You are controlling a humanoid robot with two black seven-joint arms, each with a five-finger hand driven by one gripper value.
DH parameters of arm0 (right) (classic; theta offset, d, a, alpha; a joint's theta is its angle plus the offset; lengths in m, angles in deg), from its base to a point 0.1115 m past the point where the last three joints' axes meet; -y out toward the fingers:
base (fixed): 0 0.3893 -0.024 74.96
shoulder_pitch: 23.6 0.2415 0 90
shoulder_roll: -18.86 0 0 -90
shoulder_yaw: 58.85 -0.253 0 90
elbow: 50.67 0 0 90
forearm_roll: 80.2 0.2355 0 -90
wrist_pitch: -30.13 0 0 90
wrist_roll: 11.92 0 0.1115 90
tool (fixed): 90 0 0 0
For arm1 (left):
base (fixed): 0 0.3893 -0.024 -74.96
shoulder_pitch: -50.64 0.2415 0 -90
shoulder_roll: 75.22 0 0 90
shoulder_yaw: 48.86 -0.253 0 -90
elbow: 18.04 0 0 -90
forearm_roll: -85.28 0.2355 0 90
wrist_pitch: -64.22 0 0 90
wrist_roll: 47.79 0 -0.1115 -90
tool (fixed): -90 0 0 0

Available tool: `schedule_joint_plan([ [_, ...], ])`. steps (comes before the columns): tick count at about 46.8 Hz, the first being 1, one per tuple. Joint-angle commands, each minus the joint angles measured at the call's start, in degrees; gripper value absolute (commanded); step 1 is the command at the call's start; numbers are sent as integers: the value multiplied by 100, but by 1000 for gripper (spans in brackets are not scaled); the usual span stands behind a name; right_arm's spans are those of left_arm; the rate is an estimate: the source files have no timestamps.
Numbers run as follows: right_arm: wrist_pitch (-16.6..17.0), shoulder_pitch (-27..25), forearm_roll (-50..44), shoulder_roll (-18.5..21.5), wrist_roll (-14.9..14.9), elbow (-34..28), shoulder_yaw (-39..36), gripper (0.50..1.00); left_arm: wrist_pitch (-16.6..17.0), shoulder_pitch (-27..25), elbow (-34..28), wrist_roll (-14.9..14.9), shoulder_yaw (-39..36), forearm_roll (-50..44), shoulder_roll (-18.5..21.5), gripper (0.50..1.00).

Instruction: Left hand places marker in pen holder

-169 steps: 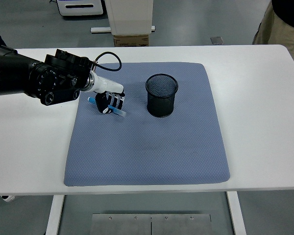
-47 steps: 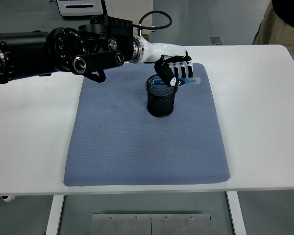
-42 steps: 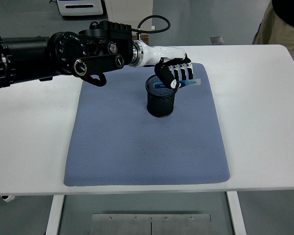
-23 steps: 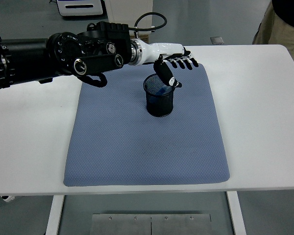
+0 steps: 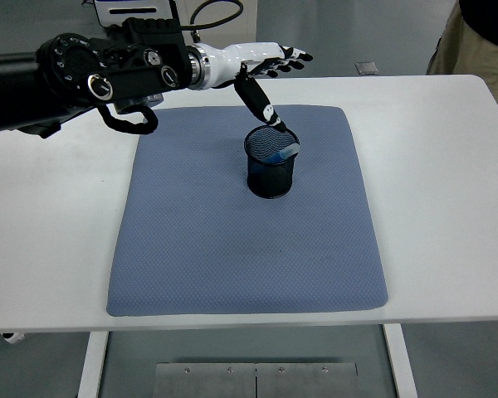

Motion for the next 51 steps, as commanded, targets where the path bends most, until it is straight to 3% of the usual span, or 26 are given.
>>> schedule_joint_plan([
  [1,0,1,0,0,0,1,0,1000,23,174,7,-5,83,-35,302,1000],
  [10,0,1,0,0,0,1,0,1000,93,1008,139,-14,1374,-35,952,1000],
  [29,0,1,0,0,0,1,0,1000,31,2890,306,-40,4099,-79,1638,1000],
  [40,0,1,0,0,0,1,0,1000,5,4032,491,-787,5418,-79,1928,1000],
  [51,0,1,0,0,0,1,-17,1000,-4,4736,561,-858,5919,-202,1955,1000],
])
